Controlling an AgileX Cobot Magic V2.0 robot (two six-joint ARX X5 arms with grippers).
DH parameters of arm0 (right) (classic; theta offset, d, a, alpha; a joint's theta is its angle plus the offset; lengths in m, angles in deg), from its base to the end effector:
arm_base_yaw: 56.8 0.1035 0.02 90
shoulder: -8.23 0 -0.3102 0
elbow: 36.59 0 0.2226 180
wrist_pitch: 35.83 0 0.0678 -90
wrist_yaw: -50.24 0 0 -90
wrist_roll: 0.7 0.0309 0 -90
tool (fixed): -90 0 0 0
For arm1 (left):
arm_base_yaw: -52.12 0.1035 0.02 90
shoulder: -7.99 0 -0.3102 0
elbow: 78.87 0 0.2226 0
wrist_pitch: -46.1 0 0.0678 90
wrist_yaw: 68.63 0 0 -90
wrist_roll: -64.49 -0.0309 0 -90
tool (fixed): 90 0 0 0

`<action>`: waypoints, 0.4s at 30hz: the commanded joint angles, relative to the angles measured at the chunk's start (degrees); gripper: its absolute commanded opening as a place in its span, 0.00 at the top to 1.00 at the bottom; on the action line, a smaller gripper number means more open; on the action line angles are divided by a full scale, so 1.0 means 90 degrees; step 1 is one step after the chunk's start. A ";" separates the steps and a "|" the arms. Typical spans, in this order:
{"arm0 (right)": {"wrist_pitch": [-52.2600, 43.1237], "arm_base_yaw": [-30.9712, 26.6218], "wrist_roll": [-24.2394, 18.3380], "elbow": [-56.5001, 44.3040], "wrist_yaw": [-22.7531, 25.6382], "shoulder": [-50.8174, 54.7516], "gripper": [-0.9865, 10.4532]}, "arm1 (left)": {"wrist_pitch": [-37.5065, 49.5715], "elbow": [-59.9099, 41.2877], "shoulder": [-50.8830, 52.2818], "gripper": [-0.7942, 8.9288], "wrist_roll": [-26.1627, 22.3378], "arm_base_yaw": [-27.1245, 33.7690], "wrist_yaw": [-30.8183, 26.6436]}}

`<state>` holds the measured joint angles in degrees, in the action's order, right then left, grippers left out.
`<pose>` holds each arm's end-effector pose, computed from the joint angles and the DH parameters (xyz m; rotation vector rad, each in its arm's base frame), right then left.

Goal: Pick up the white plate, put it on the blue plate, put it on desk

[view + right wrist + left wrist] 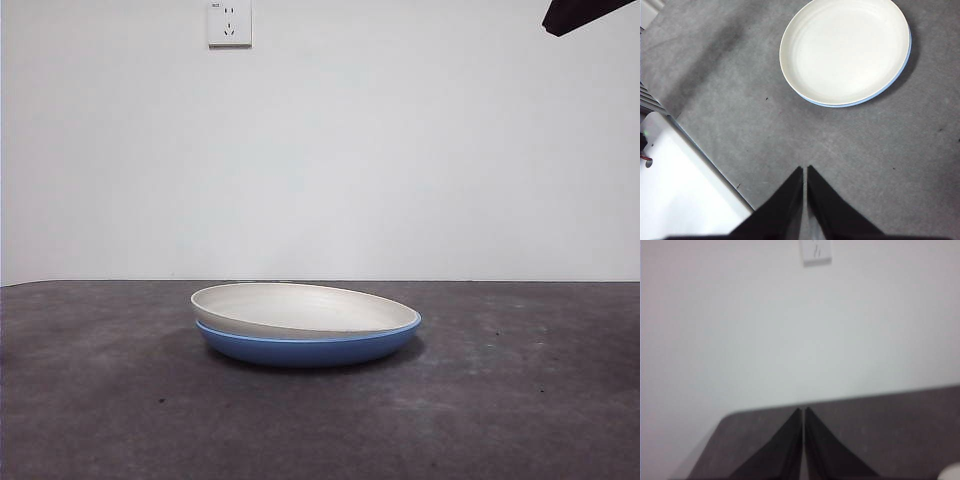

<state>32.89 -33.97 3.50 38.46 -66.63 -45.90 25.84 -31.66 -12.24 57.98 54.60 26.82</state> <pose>0.0962 0.0556 0.3637 0.0948 0.8888 0.7836 0.0253 -0.0018 0.3233 0.1216 -0.1198 -0.0451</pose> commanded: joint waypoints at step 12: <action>-0.0061 0.0032 -0.0092 0.0117 -0.0015 -0.0049 0.91 | 0.0005 -0.2397 0.1530 0.91 0.0010 0.0068 -0.0039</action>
<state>32.89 -33.97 3.50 38.46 -66.63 -45.90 25.45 -52.82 1.07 57.72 55.10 26.60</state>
